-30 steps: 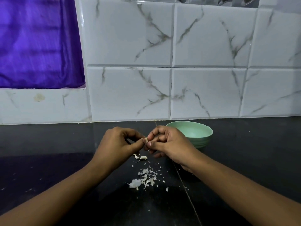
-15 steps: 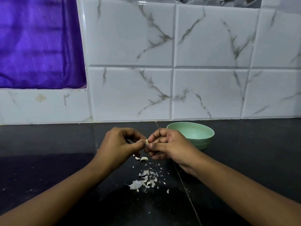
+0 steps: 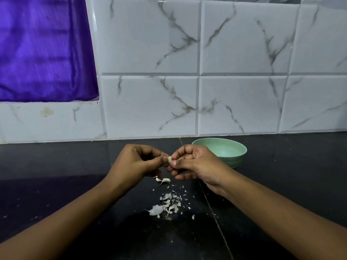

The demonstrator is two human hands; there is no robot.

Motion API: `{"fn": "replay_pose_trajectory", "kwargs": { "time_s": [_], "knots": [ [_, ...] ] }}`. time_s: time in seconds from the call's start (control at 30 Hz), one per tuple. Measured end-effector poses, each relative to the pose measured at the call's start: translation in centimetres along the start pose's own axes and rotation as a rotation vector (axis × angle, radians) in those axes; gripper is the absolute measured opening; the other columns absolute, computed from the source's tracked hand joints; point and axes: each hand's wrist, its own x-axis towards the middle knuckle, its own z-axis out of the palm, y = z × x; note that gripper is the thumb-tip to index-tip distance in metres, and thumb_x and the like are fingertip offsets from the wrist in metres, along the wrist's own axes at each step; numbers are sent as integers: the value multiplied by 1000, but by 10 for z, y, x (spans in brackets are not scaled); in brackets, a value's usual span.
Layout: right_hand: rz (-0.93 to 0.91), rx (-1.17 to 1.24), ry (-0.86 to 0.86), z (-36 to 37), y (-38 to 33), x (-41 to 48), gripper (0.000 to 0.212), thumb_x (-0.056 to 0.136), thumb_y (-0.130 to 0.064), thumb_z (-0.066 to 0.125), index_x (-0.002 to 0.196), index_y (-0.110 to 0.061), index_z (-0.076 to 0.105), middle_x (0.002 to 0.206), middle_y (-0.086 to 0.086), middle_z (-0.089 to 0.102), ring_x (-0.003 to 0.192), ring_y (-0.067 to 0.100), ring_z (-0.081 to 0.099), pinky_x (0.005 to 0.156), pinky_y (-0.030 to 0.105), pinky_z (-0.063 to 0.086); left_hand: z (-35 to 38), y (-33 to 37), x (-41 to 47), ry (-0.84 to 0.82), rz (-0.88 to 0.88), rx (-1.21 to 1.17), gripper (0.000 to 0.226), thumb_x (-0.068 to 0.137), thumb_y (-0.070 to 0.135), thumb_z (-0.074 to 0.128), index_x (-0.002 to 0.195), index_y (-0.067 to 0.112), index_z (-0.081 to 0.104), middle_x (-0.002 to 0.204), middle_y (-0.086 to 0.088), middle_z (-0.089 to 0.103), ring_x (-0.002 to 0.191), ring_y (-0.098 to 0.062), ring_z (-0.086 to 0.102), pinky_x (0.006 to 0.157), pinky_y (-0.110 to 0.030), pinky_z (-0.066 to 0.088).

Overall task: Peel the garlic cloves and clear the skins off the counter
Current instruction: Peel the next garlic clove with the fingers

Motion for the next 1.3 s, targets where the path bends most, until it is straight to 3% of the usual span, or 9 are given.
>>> {"fn": "replay_pose_trajectory", "kwargs": {
  "time_s": [0.13,0.3,0.37,0.43,0.63,0.83,0.97,1.17,1.3],
  "knots": [
    [-47,-105,11,2,1,0,11,84,1,66,82,-7,60,70,9,70,57,10,66,53,20,54,-2,0,-1,23,50,77,7,79,10,74,74,15,76,70,-8,74,61,-22,71,71,-41,57],
    [-118,-250,40,3,2,0,13,83,-2,69,79,-11,60,68,7,69,61,11,68,58,23,54,-1,-3,0,45,101,200,9,73,19,80,67,21,73,65,-2,72,60,-16,71,62,-24,52],
    [-143,-294,49,4,4,1,14,83,-4,69,79,-13,60,68,6,69,64,12,68,62,26,55,0,-5,0,64,101,193,8,68,27,73,67,19,71,64,-1,72,59,-16,71,62,-25,53],
    [-160,-289,49,5,6,1,12,84,-5,69,82,-13,60,69,6,69,64,12,68,64,27,56,1,-6,0,79,94,179,8,68,27,72,67,18,71,62,-2,71,58,-17,71,63,-30,54],
    [-129,-124,33,6,7,1,15,88,0,61,92,-14,60,62,-1,66,62,10,66,61,23,56,6,-2,-4,43,104,294,11,79,10,72,69,15,69,62,2,70,51,-14,68,54,-20,50],
    [-18,-40,-16,-2,5,2,10,89,-1,60,90,-10,63,72,6,70,61,10,65,61,23,55,-11,3,5,-73,-118,126,9,80,5,73,74,12,71,64,0,66,53,-15,65,61,-32,54],
    [25,-65,-18,-8,0,4,5,90,-6,60,89,-11,61,75,7,72,63,11,66,61,25,55,-12,7,3,-227,-211,159,10,86,4,66,84,11,73,71,-2,73,62,-11,69,56,-26,51],
    [19,-171,-33,-16,-3,4,4,88,-10,64,91,-12,62,77,2,72,63,12,66,60,26,54,-15,12,4,-159,-111,256,13,75,7,77,68,18,77,66,-6,73,56,-11,68,61,-26,54],
    [-11,-162,-37,-18,-1,5,6,84,-6,68,89,-9,66,69,-3,68,64,9,64,63,25,56,-13,11,2,-136,-44,363,26,70,28,82,53,16,67,56,-6,69,56,-18,65,60,-27,47]
  ]
}}
